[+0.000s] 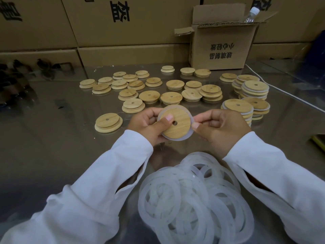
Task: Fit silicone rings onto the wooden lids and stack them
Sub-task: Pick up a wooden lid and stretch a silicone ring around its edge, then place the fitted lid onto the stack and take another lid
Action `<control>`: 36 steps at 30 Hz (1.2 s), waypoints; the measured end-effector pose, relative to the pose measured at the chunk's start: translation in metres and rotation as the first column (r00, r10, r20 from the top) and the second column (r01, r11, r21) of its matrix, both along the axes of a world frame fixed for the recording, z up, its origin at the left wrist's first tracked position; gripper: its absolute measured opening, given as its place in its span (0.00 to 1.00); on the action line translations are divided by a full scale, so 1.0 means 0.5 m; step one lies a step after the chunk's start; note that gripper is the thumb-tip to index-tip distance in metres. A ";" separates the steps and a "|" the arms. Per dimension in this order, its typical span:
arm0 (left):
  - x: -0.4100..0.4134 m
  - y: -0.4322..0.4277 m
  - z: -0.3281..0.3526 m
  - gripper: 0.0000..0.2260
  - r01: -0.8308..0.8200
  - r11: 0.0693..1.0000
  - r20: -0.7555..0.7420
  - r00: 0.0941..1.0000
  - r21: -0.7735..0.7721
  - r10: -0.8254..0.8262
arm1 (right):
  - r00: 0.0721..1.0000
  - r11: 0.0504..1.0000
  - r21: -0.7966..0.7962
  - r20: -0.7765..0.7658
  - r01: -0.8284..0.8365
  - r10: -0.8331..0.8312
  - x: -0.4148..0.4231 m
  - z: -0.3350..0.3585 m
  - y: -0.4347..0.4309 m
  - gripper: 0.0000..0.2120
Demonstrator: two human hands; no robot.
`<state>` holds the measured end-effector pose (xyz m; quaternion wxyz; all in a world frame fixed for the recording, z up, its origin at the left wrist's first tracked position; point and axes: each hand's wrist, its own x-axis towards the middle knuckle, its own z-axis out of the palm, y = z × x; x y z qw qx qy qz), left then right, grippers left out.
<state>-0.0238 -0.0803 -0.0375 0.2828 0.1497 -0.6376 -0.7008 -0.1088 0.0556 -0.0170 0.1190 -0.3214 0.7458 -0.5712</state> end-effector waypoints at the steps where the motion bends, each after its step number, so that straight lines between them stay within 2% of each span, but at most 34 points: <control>1: 0.000 0.000 -0.001 0.04 0.005 1.000 -0.005 1.000 0.018 -0.005 | 1.000 1.000 0.003 -0.004 0.000 0.000 0.000 0.001 0.000 0.11; 6: 0.001 -0.001 -0.003 0.03 0.041 0.998 -0.035 0.999 0.046 -0.039 | 1.000 0.999 0.019 -0.001 -0.027 0.027 0.000 0.008 0.005 0.10; 10: 0.006 -0.003 0.000 0.07 0.084 0.996 -0.042 0.996 0.020 -0.083 | 0.991 0.999 -0.016 0.121 -0.048 0.049 -0.001 0.007 0.009 0.08; 17: 0.004 -0.005 -0.001 0.03 0.061 0.993 -0.029 0.998 0.105 -0.058 | 0.951 0.994 -0.100 0.301 -0.041 0.070 -0.010 0.010 0.010 0.07; 26: 0.005 0.001 0.002 0.04 0.057 0.991 -0.002 0.998 0.118 -0.057 | 0.970 0.996 -0.087 0.241 -0.010 0.031 -0.013 -0.001 0.005 0.07; 30: 0.006 0.002 0.005 0.03 0.061 0.991 0.009 0.998 0.122 -0.062 | 0.995 0.993 -0.089 0.064 0.077 -0.071 -0.020 0.000 0.006 0.07; 33: 0.008 0.007 0.008 0.05 0.102 0.988 0.028 0.994 0.114 -0.106 | 0.999 0.999 -0.011 -0.005 -0.033 0.033 -0.020 0.002 0.008 0.09; 36: 0.012 0.014 0.012 0.12 0.144 0.984 0.036 0.988 0.106 -0.148 | 0.991 0.991 0.013 -0.011 -0.134 0.134 -0.028 0.006 0.011 0.01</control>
